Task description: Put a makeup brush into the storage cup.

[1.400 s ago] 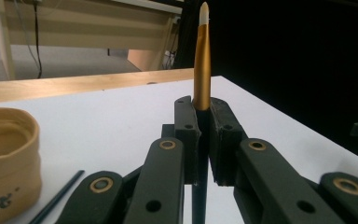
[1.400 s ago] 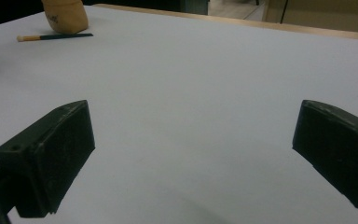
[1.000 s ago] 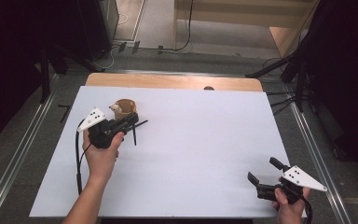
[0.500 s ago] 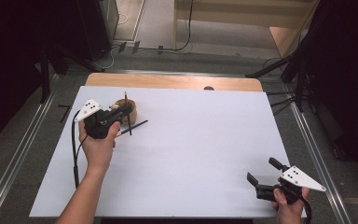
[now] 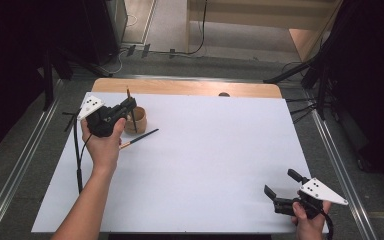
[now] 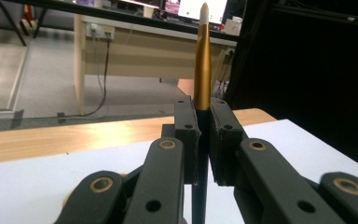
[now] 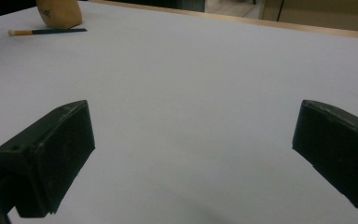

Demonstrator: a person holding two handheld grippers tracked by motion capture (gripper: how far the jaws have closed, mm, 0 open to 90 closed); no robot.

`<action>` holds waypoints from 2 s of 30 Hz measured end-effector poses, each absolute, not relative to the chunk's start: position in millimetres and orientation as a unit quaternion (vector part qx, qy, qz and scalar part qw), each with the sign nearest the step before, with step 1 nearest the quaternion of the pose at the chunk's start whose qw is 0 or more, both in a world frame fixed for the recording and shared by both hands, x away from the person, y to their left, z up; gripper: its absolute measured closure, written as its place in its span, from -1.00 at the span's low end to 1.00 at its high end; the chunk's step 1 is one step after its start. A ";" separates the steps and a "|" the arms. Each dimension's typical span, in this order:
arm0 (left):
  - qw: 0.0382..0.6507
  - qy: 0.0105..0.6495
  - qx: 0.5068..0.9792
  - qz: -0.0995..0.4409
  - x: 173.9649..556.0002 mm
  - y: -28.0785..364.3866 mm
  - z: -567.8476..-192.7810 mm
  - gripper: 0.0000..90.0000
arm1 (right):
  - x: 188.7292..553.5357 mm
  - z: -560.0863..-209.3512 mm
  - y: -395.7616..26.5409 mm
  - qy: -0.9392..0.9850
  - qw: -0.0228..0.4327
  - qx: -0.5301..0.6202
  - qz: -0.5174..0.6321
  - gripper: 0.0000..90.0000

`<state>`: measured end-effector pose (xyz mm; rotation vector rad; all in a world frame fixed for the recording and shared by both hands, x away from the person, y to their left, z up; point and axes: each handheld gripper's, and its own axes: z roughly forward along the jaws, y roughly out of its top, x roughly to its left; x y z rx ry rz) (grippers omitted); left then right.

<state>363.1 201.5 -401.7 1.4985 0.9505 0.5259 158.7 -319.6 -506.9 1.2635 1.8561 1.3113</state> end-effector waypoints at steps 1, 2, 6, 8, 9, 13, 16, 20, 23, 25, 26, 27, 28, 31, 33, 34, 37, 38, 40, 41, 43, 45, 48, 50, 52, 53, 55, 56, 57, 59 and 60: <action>0.604 0.410 0.645 0.228 364.6 201.9 -401.3 0.87 | 158.7 -506.9 -319.6 0.688 0.267 0.468 0.486 -1.00; 0.605 0.412 0.641 0.231 366.1 202.1 -400.9 0.87 | 158.7 -507.1 -319.1 0.688 0.267 0.469 0.485 -1.00; 0.615 0.416 0.626 0.237 373.1 204.4 -399.1 0.87 | 158.6 -507.3 -318.7 0.688 0.266 0.470 0.485 -1.00; 0.619 0.417 0.619 0.245 376.3 204.9 -398.7 0.87 | 158.8 -508.0 -319.1 0.688 0.266 0.469 0.485 -1.00; 0.619 0.418 0.618 0.245 377.4 205.1 -398.7 0.87 | 158.9 -508.3 -319.2 0.689 0.265 0.470 0.484 -1.00; 0.623 0.423 0.610 0.249 383.0 205.6 -400.5 0.87 | 159.0 -508.2 -319.9 0.689 0.266 0.469 0.485 -1.00; 0.617 0.426 0.610 0.255 387.1 205.4 -402.5 0.87 | 158.8 -508.1 -320.0 0.688 0.265 0.470 0.485 -1.00; 0.614 0.431 0.604 0.268 392.4 205.5 -404.4 0.87 | 158.8 -508.2 -319.8 0.687 0.264 0.471 0.486 -1.00; 0.613 0.434 0.599 0.279 396.0 206.9 -405.6 0.87 | 158.8 -508.5 -319.8 0.688 0.263 0.471 0.486 -1.00; 0.610 0.435 0.597 0.286 398.4 207.6 -407.0 0.87 | 159.3 -508.9 -320.1 0.688 0.264 0.471 0.485 -1.00; 0.611 0.435 0.596 0.286 399.6 208.2 -408.0 0.87 | 159.3 -509.1 -320.0 0.687 0.263 0.472 0.486 -1.00; 0.614 0.434 0.593 0.288 400.7 208.4 -408.9 0.87 | 159.4 -509.1 -320.0 0.687 0.263 0.472 0.486 -1.00; 0.614 0.433 0.592 0.291 401.7 208.1 -409.7 0.87 | 159.5 -509.1 -320.0 0.688 0.263 0.471 0.486 -1.00; 0.612 0.431 0.595 0.293 404.3 205.7 -412.6 0.87 | 159.8 -509.5 -320.0 0.688 0.264 0.471 0.485 -1.00; 0.607 0.432 0.599 0.294 406.0 203.9 -415.6 0.87 | 160.1 -510.0 -320.1 0.688 0.263 0.473 0.484 -1.00; 0.602 0.433 0.602 0.295 406.8 202.7 -417.1 0.87 | 160.3 -510.2 -320.2 0.688 0.262 0.473 0.484 -1.00; 0.596 0.436 0.606 0.296 409.0 199.2 -421.2 0.87 | 160.5 -510.4 -320.0 0.689 0.263 0.471 0.483 -1.00; 0.592 0.437 0.608 0.298 409.4 197.8 -422.3 0.87 | 160.5 -510.3 -319.9 0.689 0.263 0.471 0.483 -1.00; 0.587 0.441 0.610 0.297 411.0 195.5 -425.0 0.86 | 160.5 -510.5 -320.2 0.689 0.263 0.472 0.484 -1.00; 0.585 0.443 0.612 0.295 411.9 194.7 -426.7 0.86 | 160.5 -510.5 -320.2 0.689 0.263 0.472 0.484 -1.00; 0.576 0.446 0.618 0.296 413.4 193.6 -429.8 0.86 | 160.5 -510.4 -320.3 0.689 0.263 0.472 0.484 -1.00; 0.571 0.450 0.622 0.292 414.3 193.0 -432.5 0.86 | 160.2 -510.3 -320.4 0.688 0.263 0.472 0.484 -1.00; 0.562 0.451 0.631 0.287 414.4 190.6 -435.2 0.86 | 160.2 -510.3 -320.6 0.688 0.263 0.472 0.484 -1.00; 0.556 0.457 0.633 0.287 414.4 189.4 -437.3 0.86 | 160.3 -510.2 -320.9 0.688 0.263 0.471 0.485 -1.00; 0.549 0.461 0.638 0.282 414.6 188.6 -439.4 0.86 | 160.4 -510.2 -321.1 0.688 0.263 0.471 0.485 -1.00; 0.545 0.461 0.641 0.281 414.4 188.1 -440.3 0.86 | 160.4 -510.4 -321.0 0.688 0.262 0.472 0.485 -1.00; 0.539 0.462 0.646 0.281 413.8 187.0 -441.2 0.86 | 160.3 -510.4 -320.8 0.687 0.262 0.473 0.485 -1.00; 0.533 0.464 0.648 0.283 413.3 186.6 -441.4 0.85 | 160.4 -510.5 -320.8 0.688 0.262 0.473 0.485 -1.00; 0.529 0.467 0.650 0.283 412.9 186.5 -441.3 0.83 | 160.3 -510.6 -320.7 0.688 0.262 0.473 0.485 -1.00; 0.526 0.469 0.653 0.277 412.4 187.6 -440.6 0.71 | 160.3 -510.7 -320.5 0.687 0.261 0.473 0.485 -1.00; 0.522 0.471 0.656 0.276 411.9 188.4 -440.2 0.58 | 160.3 -510.6 -320.4 0.688 0.261 0.473 0.485 -1.00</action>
